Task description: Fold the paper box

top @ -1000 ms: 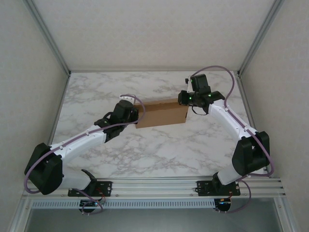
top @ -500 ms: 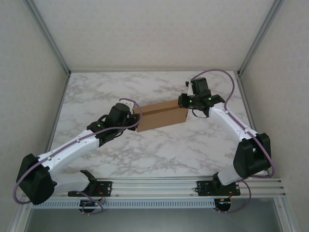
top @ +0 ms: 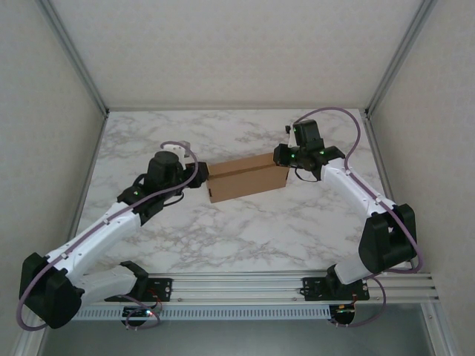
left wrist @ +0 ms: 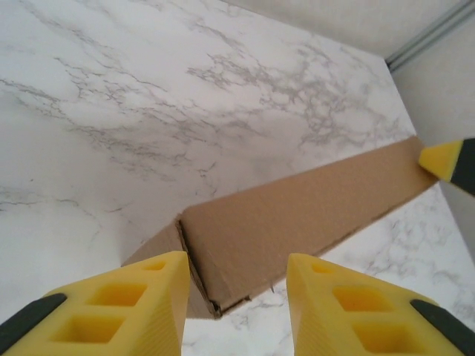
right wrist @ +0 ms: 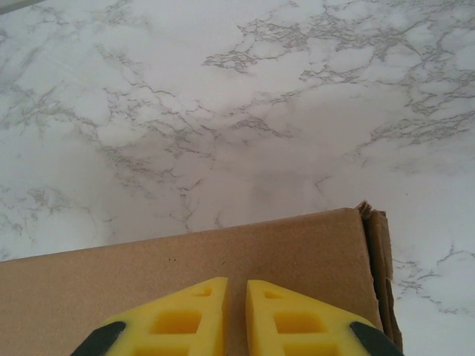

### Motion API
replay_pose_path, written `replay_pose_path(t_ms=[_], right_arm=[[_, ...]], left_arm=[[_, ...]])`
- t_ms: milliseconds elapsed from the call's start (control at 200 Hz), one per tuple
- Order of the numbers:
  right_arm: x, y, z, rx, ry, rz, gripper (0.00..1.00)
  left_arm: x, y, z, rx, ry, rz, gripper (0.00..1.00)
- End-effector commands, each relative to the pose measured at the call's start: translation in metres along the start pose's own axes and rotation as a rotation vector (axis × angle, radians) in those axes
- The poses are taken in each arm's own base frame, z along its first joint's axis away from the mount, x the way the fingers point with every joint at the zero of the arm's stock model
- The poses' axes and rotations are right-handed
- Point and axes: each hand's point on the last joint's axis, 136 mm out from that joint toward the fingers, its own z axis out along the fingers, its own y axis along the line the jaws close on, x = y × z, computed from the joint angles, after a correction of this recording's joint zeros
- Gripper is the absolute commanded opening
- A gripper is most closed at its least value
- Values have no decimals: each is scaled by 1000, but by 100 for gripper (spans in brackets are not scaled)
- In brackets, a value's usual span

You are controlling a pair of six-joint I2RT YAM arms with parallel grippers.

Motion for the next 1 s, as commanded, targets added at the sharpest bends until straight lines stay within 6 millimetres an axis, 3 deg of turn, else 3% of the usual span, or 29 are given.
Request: replay_pose_path(t_ms=[0, 240, 446, 611, 726, 836, 996], right_arm=[[22, -13, 5, 49, 62, 22, 14], [25, -11, 6, 42, 65, 30, 13], [24, -7, 2, 26, 64, 24, 14], [-3, 7, -25, -24, -5, 8, 30], [-22, 0, -41, -10, -48, 18, 37], [-28, -17, -43, 12, -51, 58, 37], [-21, -37, -34, 34, -25, 105, 38]], left_arm=[[3, -2, 13, 47, 0, -81, 38], [48, 24, 30, 17, 71, -131, 35], [76, 49, 31, -30, 86, -180, 25], [76, 55, 31, -63, 86, -154, 24], [73, 56, 31, -76, 84, -132, 24], [73, 56, 30, -80, 86, -121, 24], [70, 56, 27, -86, 82, -107, 24]])
